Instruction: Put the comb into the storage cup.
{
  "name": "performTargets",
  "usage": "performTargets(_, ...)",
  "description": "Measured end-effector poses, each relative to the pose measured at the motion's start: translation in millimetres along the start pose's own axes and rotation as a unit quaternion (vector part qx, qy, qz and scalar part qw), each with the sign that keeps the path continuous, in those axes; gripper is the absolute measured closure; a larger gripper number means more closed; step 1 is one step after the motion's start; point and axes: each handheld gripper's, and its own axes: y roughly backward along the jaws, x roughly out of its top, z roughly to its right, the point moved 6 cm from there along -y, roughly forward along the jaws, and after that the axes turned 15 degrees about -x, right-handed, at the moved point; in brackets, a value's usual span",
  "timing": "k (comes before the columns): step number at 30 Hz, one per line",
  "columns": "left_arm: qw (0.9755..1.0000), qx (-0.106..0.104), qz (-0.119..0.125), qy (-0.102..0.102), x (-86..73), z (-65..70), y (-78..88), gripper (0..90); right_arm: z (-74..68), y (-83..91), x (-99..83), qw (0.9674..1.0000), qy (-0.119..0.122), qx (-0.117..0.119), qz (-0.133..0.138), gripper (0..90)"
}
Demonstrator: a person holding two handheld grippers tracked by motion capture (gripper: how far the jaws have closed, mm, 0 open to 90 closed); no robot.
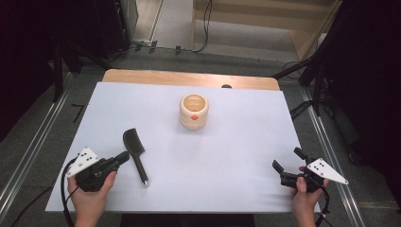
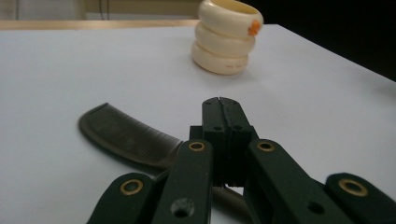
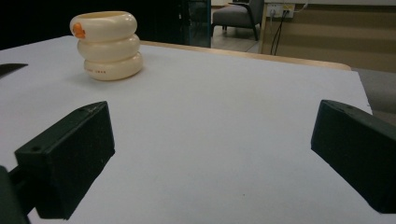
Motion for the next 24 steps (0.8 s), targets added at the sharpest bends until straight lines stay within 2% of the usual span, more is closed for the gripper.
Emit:
performTargets(5,0.9986,-0.036,-0.039,0.003,-6.1,10.9,-18.3,90.0,-1.1,-0.2,-0.4,1.0,0.001,0.001,-0.003,0.0)
performTargets(8,0.9976,-0.044,-0.053,0.007,-10.4,13.5,-27.3,90.0,-1.3,-0.4,-0.5,1.0,0.004,0.001,-0.004,0.0)
performTargets(11,0.9962,-0.045,-0.074,0.005,-15.4,16.5,-35.8,90.0,-1.5,-0.6,-0.5,1.0,0.006,0.001,-0.004,0.0)
performTargets(18,0.9916,-0.056,-0.115,0.021,-28.1,18.0,-51.2,90.0,-2.3,-1.2,-0.7,1.0,0.008,0.0,-0.006,0.0)
performTargets(24,0.9887,-0.06,-0.136,0.019,-34.1,20.6,-56.9,90.0,-2.4,-1.3,-0.9,0.9999,0.01,-0.001,-0.007,0.0)
